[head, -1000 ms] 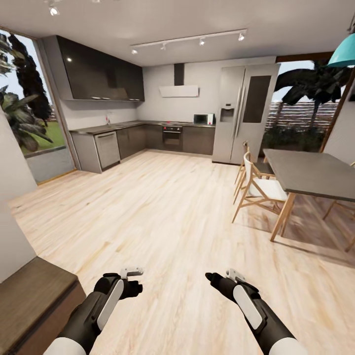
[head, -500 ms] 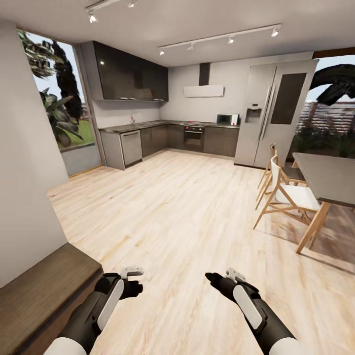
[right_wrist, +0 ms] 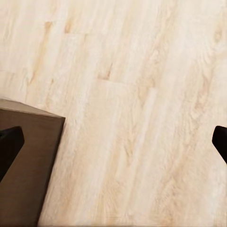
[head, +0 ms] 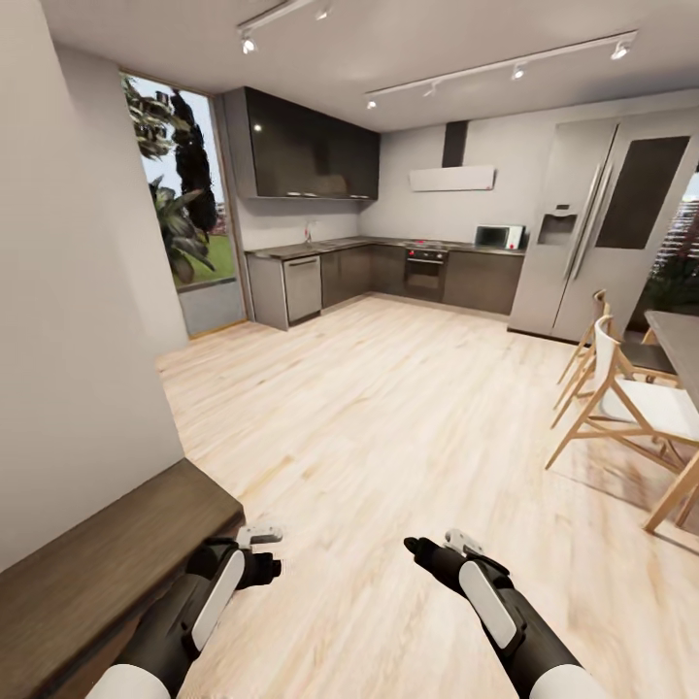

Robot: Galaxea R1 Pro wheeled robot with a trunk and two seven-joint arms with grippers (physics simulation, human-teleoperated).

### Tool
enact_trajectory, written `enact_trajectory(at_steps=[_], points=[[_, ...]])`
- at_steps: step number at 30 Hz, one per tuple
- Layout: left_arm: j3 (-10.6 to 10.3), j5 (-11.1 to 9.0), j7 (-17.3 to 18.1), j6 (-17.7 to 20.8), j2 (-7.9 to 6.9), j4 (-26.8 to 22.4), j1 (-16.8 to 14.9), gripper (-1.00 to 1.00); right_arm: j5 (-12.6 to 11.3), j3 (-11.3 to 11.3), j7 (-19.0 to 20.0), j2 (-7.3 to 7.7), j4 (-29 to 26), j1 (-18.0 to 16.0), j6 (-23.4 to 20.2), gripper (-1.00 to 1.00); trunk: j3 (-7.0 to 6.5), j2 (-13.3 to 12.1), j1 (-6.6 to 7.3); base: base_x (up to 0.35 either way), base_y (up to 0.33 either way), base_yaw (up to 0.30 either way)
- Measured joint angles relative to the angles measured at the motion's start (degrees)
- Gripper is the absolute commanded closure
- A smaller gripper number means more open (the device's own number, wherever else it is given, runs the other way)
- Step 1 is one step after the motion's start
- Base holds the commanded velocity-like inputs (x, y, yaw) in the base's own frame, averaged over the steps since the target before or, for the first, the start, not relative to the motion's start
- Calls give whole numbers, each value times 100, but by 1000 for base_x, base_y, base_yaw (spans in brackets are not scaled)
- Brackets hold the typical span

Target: Place each of the two pumpkins and all three candles from the living room inside a cabinet in the living room (use any cabinet), then make sure every cabinet is closed, and position the cauldron so it is next to a table in the living room.

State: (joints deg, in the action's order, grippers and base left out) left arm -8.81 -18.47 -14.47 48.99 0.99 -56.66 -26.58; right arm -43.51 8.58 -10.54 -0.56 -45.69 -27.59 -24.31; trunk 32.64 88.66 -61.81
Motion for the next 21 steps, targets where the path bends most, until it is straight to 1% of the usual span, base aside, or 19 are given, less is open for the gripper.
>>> enact_trajectory(at_steps=[4, 21], points=[[-4, 5, -1, 0, -18, 0, 0, -100, -1, 0, 0, 0, 3, 1, 2, -100, 0, 0, 0, 0, 0, 291], [-3, 8, -10, -1, -8, -8, 0, -100, -6, 0, 3, 0, 1, 1, -19, -100, 0, 0, 0, 0, 0, 291]])
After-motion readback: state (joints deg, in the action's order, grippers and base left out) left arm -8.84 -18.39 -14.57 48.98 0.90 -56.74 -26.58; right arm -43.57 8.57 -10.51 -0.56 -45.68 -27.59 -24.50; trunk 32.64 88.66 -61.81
